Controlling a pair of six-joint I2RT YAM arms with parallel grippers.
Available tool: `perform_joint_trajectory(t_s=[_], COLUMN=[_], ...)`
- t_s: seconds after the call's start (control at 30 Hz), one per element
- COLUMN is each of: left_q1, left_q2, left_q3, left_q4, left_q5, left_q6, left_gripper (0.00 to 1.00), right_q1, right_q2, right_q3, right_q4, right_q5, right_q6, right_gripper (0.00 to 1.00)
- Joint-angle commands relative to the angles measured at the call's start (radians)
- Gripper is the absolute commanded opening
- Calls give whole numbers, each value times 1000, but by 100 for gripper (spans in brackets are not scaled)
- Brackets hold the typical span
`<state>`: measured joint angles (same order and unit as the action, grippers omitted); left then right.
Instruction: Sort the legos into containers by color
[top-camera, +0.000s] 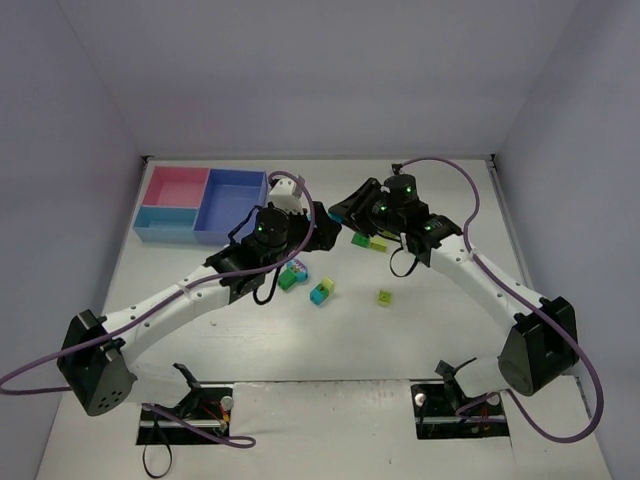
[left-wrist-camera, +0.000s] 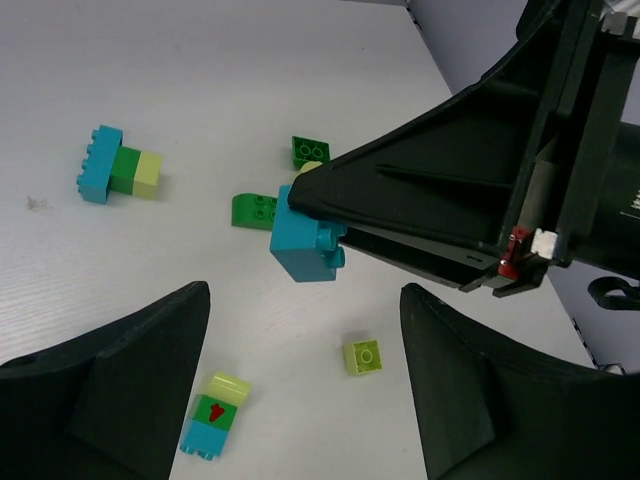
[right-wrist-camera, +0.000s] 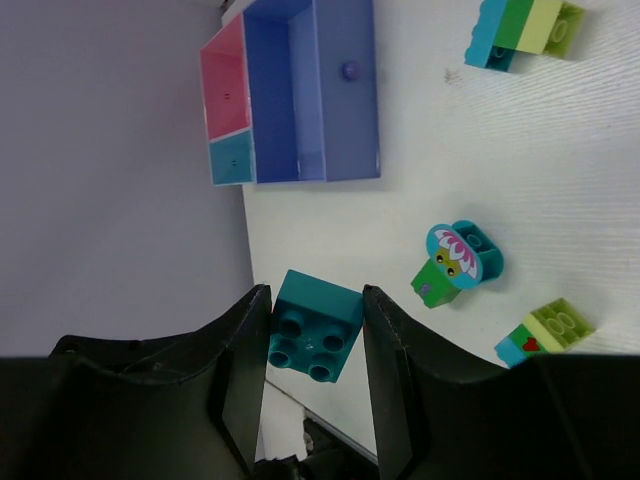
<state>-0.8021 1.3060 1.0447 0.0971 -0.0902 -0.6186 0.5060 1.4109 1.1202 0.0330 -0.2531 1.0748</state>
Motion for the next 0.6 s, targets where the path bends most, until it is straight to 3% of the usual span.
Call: perform_joint_trajectory(t_s=[0.0,0.3,0.4,0.43,0.53,0.57], left_q1=[-9,-12,-11,-11,-11,-11], left_q2=[16,62,64,65,72,72], left_q3=[74,94,94,94,95,94], left_q4=[95,130,154,159,165,174], left_q5=[-43,-60,-85,-94,-129,-135], left_q6=[33,39,45,46,37,36], left_gripper=[69,60,49,41,36,29], right_q1=[12,17,16,16,16,16], right_q2=[-58,-70,-69,-69,-66,-63], right_q3=[4,-20,-23,-26,-36,-42], right_q4=[102,142,148,151,156,159], right_q5=[-43,-78,-84,-86,-90,-92], right_q6=[46,77,77,77,79,80], right_gripper=[0,0,0,0,0,0])
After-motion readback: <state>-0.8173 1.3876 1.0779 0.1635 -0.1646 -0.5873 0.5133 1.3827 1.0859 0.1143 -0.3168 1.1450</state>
